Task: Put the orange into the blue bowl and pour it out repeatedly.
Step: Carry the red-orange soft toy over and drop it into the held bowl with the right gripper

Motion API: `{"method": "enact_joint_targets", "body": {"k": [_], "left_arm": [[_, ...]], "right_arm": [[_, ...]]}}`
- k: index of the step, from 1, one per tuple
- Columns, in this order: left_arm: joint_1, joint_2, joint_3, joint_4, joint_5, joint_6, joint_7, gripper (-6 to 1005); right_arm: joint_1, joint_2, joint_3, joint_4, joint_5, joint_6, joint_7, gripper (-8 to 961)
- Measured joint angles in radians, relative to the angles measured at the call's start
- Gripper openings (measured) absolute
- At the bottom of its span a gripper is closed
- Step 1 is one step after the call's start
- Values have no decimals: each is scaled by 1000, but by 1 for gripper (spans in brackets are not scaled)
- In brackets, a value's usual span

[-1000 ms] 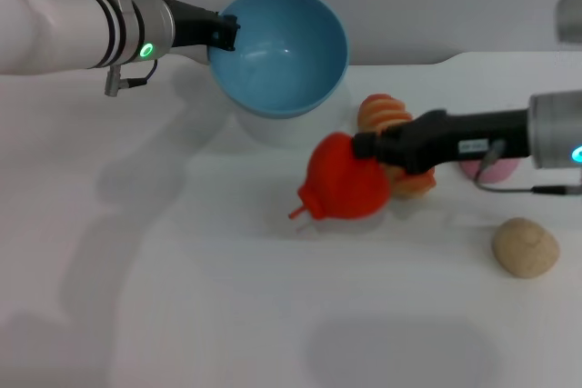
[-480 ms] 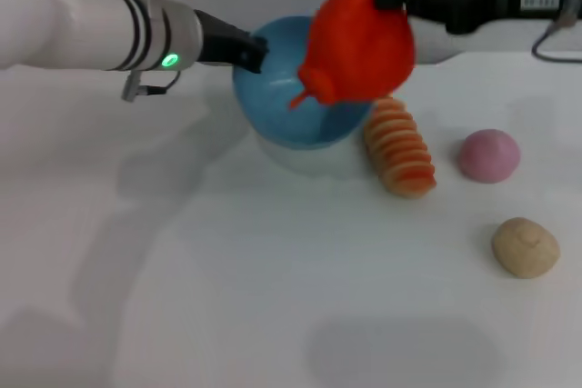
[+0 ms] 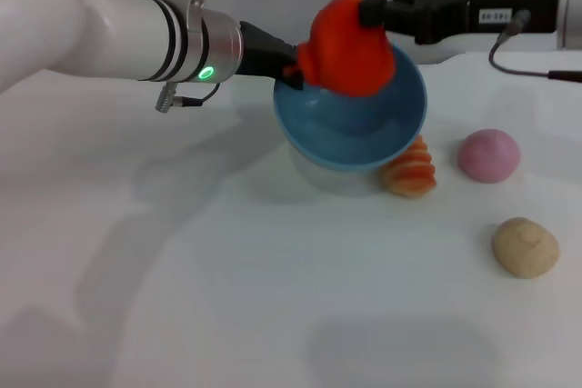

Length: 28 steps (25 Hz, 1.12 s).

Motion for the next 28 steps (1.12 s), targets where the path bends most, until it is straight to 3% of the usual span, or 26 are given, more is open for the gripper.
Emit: {"method": "enact_joint_targets", "body": {"k": [13, 19, 28], "left_arm": [[2, 0, -1, -12, -4, -29, 1, -2], [2, 1, -1, -15, -4, -37, 3, -1], [-7, 1, -1, -25, 0, -47, 2, -2]], "right_arm": [[29, -1, -7, 93, -94, 67, 20, 63], [31, -1, -3, 80, -94, 74, 20, 279], [36, -3, -8, 64, -95, 90, 11, 511]]}}
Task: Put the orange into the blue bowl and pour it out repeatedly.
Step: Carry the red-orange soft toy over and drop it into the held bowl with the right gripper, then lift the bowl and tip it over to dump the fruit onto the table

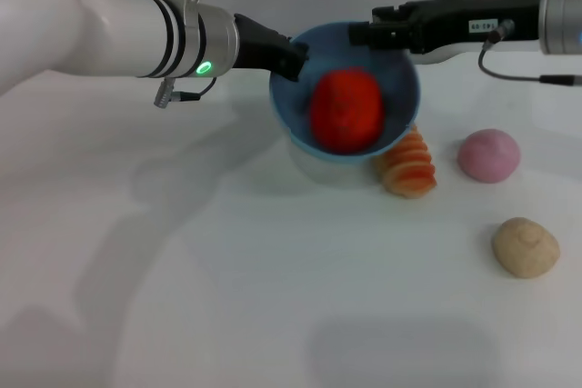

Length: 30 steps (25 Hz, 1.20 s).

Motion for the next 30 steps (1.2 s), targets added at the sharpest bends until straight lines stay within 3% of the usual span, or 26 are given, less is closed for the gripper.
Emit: {"method": "enact_joint_targets", "body": {"k": [5, 10, 14, 18, 19, 26, 30], "left_arm": [[0, 0, 0, -18, 2, -27, 4, -1], [0, 0, 11, -46, 8, -80, 10, -1], [-1, 0, 19, -65, 12, -112, 12, -1], [-2, 0, 50, -65, 12, -146, 33, -1], [-2, -1, 57, -63, 12, -154, 39, -1], [-21, -2, 85, -24, 12, -187, 54, -2], [-17, -2, 128, 29, 18, -248, 109, -2]], "right_arm": [[-55, 5, 7, -96, 9, 29, -52, 514], [-150, 9, -1, -145, 33, 176, -181, 516], [-240, 12, -3, -116, 195, 260, -402, 515], [-310, 12, 5, 6, 435, 291, -669, 529], [-328, 8, 13, 101, 543, 291, -798, 534], [-353, 8, 84, 305, 691, 283, -974, 568], [-366, 12, 115, 382, 716, 282, -1018, 663]]}}
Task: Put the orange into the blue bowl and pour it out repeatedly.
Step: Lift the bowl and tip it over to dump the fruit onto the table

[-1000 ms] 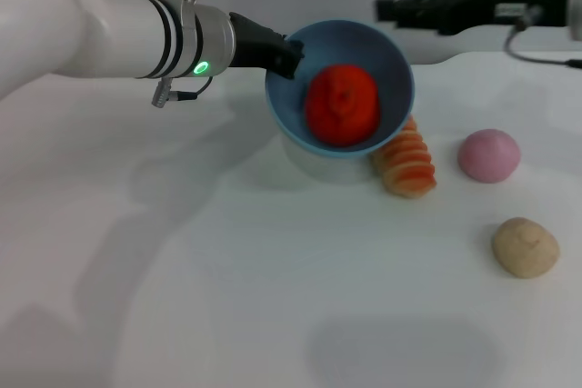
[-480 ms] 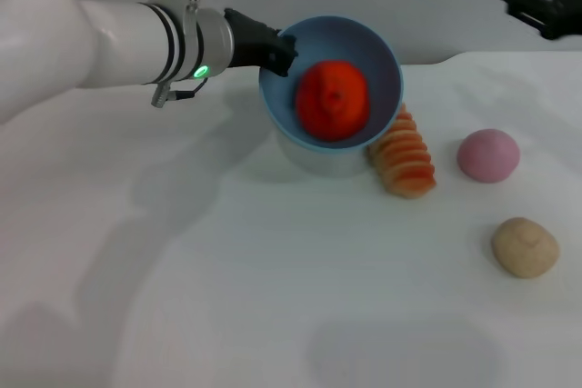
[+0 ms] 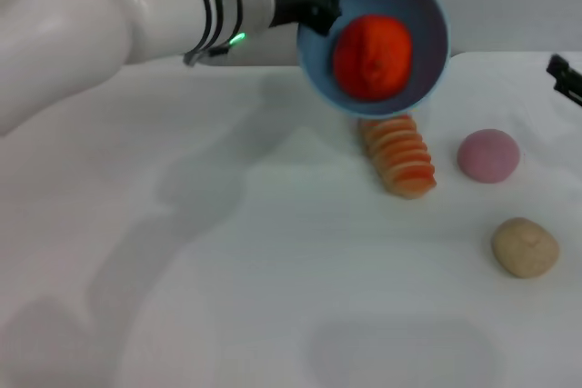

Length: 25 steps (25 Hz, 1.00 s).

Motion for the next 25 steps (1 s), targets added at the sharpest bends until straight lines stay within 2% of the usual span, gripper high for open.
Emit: {"method": "enact_joint_targets", "body": {"k": [4, 8, 11, 16, 20, 25], "left_arm": [[7, 0, 62, 49, 112, -68, 12, -2], [33, -3, 130, 92, 278, -124, 12, -2], [84, -3, 185, 138, 390, -184, 16, -1], [175, -6, 285, 185, 558, -363, 27, -1], [217, -8, 324, 198, 589, -426, 110, -1], [275, -7, 384, 216, 591, -522, 336, -2]], "right_arm": [[-9, 0, 73, 108, 10, -2, -71, 758], [-12, 0, 95, 136, 11, -6, -104, 757], [-21, -2, 104, 137, 11, -20, -103, 757], [-13, -2, 121, 134, 12, -40, -96, 758], [-5, 0, 124, 124, 16, -44, -82, 757], [6, 0, 125, 131, 29, -45, -80, 757]]}}
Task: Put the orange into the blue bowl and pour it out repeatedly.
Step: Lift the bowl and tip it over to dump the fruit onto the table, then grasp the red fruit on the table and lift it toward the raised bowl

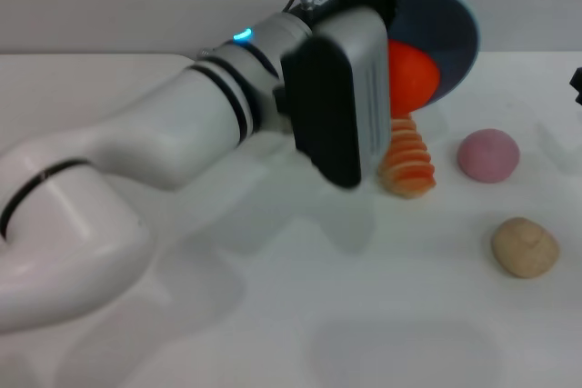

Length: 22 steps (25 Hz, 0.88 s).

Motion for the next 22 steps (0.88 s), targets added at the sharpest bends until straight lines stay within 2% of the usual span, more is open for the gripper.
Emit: {"method": "enact_joint_targets", "body": {"k": [9, 18, 20, 22], "left_arm": [[72, -3, 92, -37, -3, -229, 282, -2], [124, -2, 120, -59, -18, -337, 359, -1], [123, -3, 121, -60, -77, -337, 358, -1], [109, -3, 117, -52, -230, -332, 354, -1]], "right_arm": [[11, -2, -1, 20, 36, -4, 2, 758], [13, -1, -2, 21, 46, -10, 3, 757], [13, -1, -5, 21, 47, -11, 9, 758], [13, -2, -12, 20, 43, -12, 54, 758]]}}
